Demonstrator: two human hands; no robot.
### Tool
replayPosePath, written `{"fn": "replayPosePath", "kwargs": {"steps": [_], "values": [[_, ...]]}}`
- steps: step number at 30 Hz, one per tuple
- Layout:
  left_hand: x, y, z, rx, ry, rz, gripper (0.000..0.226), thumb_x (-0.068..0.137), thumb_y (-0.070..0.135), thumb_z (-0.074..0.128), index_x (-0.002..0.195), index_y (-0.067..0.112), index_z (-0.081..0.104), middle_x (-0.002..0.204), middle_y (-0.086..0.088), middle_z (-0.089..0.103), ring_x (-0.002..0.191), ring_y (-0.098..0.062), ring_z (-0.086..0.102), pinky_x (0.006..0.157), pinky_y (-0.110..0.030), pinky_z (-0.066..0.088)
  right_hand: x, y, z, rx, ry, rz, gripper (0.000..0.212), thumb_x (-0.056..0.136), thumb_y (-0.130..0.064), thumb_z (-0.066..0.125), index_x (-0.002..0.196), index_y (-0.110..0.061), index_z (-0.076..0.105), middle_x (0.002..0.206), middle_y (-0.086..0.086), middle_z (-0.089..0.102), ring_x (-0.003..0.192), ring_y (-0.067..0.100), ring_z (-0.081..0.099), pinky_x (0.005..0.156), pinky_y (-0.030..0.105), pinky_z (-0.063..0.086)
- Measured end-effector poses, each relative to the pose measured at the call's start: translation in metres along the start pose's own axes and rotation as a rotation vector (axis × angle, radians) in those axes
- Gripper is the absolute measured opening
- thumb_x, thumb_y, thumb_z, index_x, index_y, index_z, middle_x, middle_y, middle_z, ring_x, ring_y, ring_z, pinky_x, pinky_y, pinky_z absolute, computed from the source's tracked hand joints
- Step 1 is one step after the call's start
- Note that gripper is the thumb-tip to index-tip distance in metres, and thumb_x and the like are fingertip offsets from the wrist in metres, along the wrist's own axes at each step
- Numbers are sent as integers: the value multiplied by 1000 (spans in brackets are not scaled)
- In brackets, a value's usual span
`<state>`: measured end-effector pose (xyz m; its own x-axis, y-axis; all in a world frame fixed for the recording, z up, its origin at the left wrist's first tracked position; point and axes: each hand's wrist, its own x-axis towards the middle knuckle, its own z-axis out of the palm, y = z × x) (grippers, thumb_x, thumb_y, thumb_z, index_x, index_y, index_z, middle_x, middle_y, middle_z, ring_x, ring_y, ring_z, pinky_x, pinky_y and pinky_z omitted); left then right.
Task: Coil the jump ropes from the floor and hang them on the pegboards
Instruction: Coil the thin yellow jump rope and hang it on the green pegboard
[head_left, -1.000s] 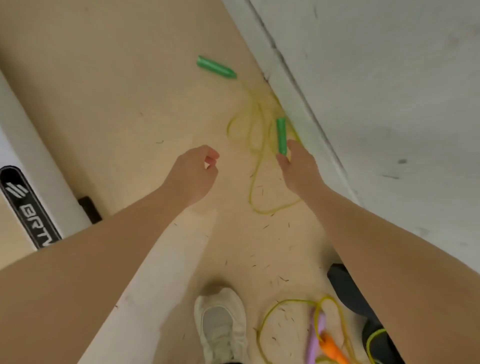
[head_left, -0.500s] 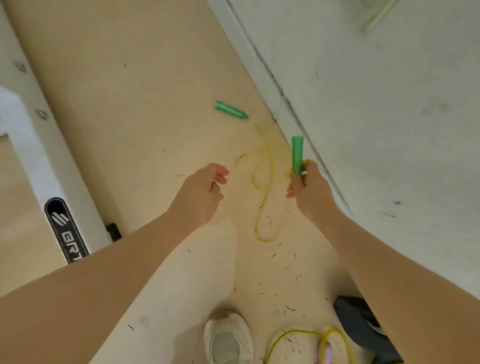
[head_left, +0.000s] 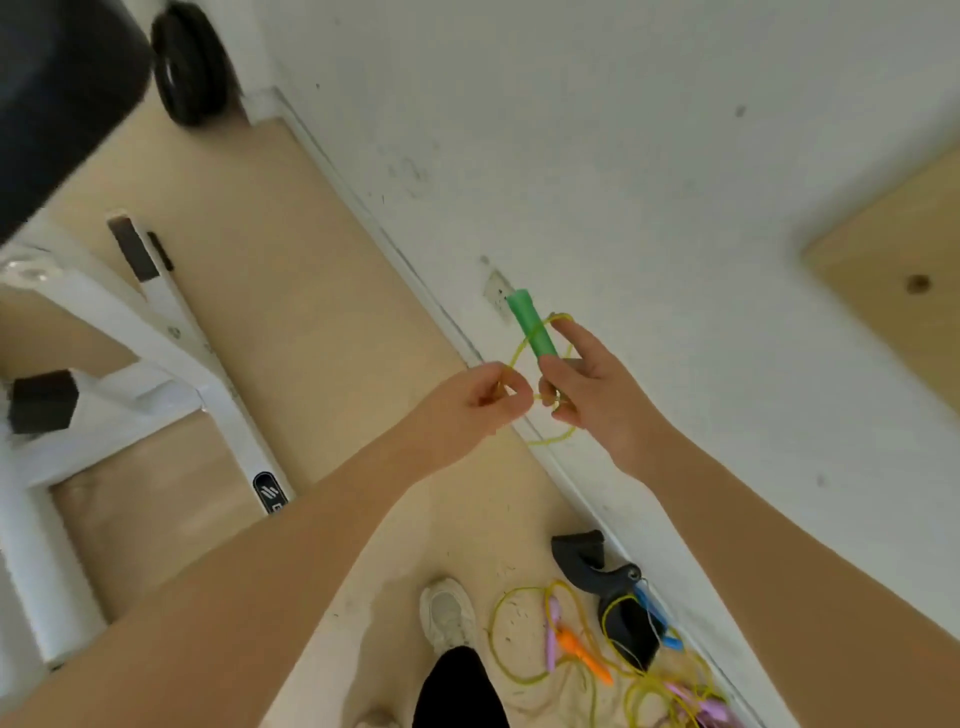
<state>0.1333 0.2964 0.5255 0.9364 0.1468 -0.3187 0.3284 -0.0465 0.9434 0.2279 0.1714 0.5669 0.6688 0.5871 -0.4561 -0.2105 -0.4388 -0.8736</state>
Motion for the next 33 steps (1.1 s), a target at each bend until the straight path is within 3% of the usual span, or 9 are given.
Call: {"fn": "replayPosePath", "kwargs": {"steps": [6,11,14,16,21,25,27,29,33], "values": [[-108,133,-9,18,44,218,28,97,12,43,73,18,56,49,14,46,47,-3,37,51,-17,31,-127,-90,-6,-285,47,-31,12,88,-16,55,82,-9,63,48,-7,49,49,15,43,56,28,36],[-177,211,-9,73,82,338,30,98,9,39,76,19,56,50,9,57,53,-11,50,55,-19,42,-235,-147,-25,-356,-129,5,9,88,-10,59,95,-11,64,73,1,66,68,15,63,73,21,47],[-204,245,-10,156,325,477,27,96,12,40,77,24,54,49,9,47,47,-7,40,49,-18,34,-284,-166,-37,-549,-64,-107,11,83,-9,65,80,-19,60,85,2,67,85,20,62,87,39,47],[-216,262,-12,44,513,509,26,96,15,39,75,25,53,54,4,38,50,-9,34,47,-21,29,-312,-174,-41,-592,4,-179,21,88,-5,58,73,-20,57,98,-2,69,101,16,62,90,30,47],[-219,277,-8,-30,529,365,23,97,18,36,81,19,54,59,0,37,49,-11,33,43,-20,27,-365,-186,-35,101,30,-420,34,90,9,48,72,-18,53,107,0,70,113,13,61,98,25,47],[-212,266,-7,-236,408,-52,37,94,-4,24,120,4,49,62,-12,36,39,-12,36,40,-19,22,-386,-195,-27,527,84,-408,20,100,-10,34,114,-13,47,70,-1,66,57,12,63,68,26,58],[-214,255,-7,-20,481,-84,38,90,-7,28,118,4,50,97,-27,55,67,-20,58,55,-27,43,-395,-196,-25,485,172,-350,28,102,-24,31,119,-11,49,51,-5,47,36,7,36,44,20,43],[-229,258,2,367,511,-89,44,90,-1,35,133,8,42,139,-22,36,118,-34,47,94,-36,41,-402,-195,-25,315,220,-322,36,102,-31,32,107,-9,59,47,-6,32,39,8,22,40,17,29],[-293,297,55,420,386,593,54,90,5,34,144,7,24,149,-4,19,138,-15,19,110,-16,12,-420,-188,-11,-210,240,-204,34,95,-31,50,66,-13,56,51,-6,32,50,12,26,50,22,27]]}}
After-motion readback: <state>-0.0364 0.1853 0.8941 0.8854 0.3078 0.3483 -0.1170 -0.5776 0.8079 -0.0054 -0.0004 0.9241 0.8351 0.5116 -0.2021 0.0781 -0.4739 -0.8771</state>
